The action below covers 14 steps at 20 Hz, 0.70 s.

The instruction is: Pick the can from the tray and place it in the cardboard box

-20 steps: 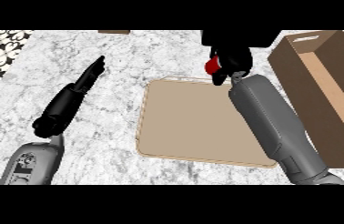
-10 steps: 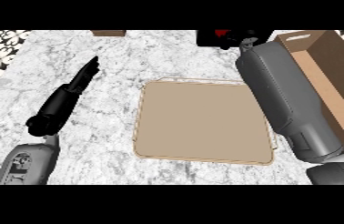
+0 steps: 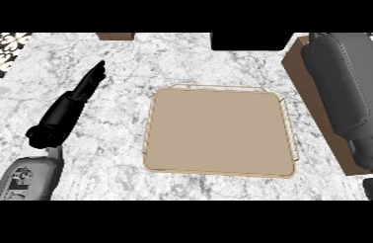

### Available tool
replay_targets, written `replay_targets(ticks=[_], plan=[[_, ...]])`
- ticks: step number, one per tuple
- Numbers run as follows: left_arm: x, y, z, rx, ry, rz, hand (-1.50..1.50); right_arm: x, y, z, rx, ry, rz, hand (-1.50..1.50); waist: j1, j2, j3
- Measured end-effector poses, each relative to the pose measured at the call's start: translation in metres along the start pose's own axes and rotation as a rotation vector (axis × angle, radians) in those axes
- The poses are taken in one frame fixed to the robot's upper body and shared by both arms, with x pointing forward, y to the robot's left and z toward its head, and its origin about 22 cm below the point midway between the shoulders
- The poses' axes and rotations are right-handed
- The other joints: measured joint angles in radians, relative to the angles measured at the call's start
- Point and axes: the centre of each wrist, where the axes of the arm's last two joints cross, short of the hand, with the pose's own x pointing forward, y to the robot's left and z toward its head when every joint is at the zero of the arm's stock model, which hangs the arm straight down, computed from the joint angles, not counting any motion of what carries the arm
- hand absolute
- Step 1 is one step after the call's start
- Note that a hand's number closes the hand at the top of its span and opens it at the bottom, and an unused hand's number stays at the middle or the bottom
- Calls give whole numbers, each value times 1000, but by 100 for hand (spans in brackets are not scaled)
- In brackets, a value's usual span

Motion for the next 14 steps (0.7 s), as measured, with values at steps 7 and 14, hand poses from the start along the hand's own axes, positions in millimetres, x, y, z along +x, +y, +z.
replay_targets(ticks=[7,14], plan=[[0,0,5,-2,3,-1,0,-62,-20,-40,-15,106,81,150,4,2,0],[-2,1,3,-2,2,-3,0,-130,-22,-63,243,217,175,150,2,3,0]])
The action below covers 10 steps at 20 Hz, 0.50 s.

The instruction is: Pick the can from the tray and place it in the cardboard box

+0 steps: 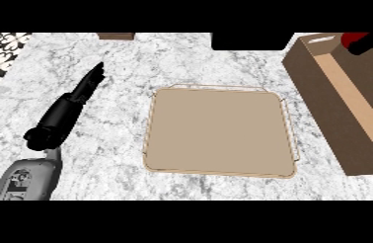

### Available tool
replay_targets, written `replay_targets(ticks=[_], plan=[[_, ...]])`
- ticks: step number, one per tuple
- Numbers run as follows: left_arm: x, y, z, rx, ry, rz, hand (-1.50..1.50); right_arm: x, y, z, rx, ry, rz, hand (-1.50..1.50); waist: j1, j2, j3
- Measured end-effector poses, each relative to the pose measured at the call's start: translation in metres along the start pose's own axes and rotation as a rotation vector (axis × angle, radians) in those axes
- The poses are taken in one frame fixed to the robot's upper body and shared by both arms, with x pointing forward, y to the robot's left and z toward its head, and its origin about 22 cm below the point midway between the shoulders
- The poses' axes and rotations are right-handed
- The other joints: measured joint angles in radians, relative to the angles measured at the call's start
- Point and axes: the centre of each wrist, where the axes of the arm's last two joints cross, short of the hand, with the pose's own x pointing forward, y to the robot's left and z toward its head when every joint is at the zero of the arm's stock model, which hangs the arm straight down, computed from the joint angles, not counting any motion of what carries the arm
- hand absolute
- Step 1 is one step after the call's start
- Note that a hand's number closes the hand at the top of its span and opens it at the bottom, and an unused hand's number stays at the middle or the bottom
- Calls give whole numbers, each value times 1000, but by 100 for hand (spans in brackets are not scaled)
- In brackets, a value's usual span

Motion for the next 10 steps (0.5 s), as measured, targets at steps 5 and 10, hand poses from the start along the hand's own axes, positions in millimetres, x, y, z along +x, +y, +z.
replay_targets(ticks=[5,10], plan=[[-1,-2,5,-6,-5,0,0,-45,1,-16,162,23,34,150,1,-1,0],[4,-5,3,-5,-11,-2,0,-80,10,-25,321,50,63,-150,3,0,0]])
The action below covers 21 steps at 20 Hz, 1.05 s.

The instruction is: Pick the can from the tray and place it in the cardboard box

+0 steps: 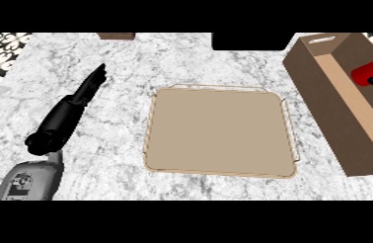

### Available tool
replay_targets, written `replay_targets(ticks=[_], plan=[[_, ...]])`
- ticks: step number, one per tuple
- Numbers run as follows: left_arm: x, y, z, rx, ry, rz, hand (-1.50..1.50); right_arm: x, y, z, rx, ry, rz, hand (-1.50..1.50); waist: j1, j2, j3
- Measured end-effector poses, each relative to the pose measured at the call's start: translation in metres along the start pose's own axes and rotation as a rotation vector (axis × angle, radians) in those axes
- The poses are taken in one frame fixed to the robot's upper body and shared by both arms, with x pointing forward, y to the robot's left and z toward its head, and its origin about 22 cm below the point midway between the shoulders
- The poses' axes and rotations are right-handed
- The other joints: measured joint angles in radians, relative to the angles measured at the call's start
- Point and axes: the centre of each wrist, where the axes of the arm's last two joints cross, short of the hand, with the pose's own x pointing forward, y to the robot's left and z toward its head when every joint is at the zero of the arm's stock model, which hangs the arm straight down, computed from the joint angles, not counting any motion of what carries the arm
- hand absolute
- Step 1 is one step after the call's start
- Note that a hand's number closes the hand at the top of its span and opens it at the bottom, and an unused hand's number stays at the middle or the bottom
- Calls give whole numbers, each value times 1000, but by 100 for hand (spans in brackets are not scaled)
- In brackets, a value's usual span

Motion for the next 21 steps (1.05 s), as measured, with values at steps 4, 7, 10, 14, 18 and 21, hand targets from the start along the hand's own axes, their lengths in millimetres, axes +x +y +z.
replay_targets(ticks=[4,7,10,14,18,21], plan=[[5,0,-1,2,2,-3,0,-14,-4,-2,74,-87,-29,-150,1,0,0],[3,8,-2,6,5,-3,0,-18,-2,-2,36,-184,-117,-150,-2,0,1],[-1,5,-2,10,11,2,0,-8,-15,3,-70,-291,-322,-150,-9,-3,1],[-3,8,1,15,14,1,0,-13,-29,3,-192,-341,-703,-150,-14,-4,3],[1,7,-1,15,11,3,0,-40,-29,-1,-272,-291,-967,-150,-15,-3,2],[0,7,-3,12,19,6,0,-68,-22,-5,-325,-259,-1079,-150,-12,-1,2]])
